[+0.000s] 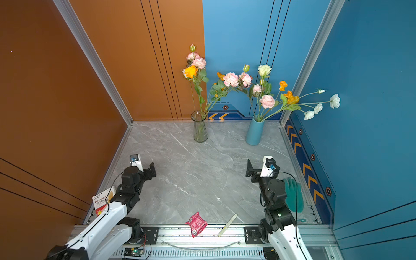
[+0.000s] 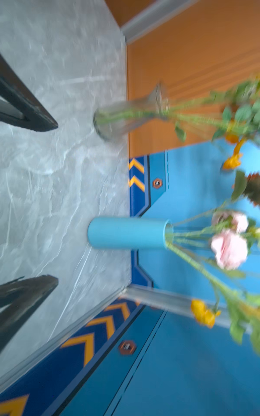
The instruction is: Arrange the flowers into the vase
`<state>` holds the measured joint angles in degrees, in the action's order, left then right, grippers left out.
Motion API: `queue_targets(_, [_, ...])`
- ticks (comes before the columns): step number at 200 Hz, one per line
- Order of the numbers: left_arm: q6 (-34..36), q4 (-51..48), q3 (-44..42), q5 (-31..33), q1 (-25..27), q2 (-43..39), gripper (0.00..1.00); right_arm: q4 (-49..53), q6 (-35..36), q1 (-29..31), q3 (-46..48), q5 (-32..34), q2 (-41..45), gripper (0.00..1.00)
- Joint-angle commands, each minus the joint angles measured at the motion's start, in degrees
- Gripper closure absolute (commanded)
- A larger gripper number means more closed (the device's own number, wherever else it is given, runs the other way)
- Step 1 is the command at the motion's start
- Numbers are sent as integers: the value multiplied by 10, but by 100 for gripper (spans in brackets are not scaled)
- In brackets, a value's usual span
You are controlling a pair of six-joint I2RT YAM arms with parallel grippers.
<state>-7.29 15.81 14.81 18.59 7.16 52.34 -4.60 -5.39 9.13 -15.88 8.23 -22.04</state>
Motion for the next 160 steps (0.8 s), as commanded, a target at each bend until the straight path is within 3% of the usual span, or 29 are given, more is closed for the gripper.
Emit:
queue_targets(1, [35, 177, -1, 46, -7, 73, 2, 5, -58, -91, 48, -31, -58, 0])
queue_targets(23, [43, 282, -3, 18, -17, 176, 2, -159, -82, -156, 87, -83, -173, 0])
queue_targets(54, [70, 361, 17, -28, -33, 261, 2, -296, -60, -152, 79, -67, -314, 0])
queue_targets(81, [75, 562, -6, -77, -52, 401, 2, -446, -37, -144, 68, -86, -441, 0])
queue_targets(98, [75, 474, -1, -89, -50, 354, 2, -510, -29, -140, 51, -104, -507, 0])
queue_targets(133, [75, 464, 24, 0, -30, 375, 2, -647, -1, -125, 39, -133, -650, 0])
queue_targets(146, [77, 462, 30, 3, -27, 380, 2, -719, 6, -117, 47, -142, -700, 0])
queue_targets(160, [81, 463, 27, 10, -21, 378, 2, -654, 10, -118, 36, -134, -669, 0])
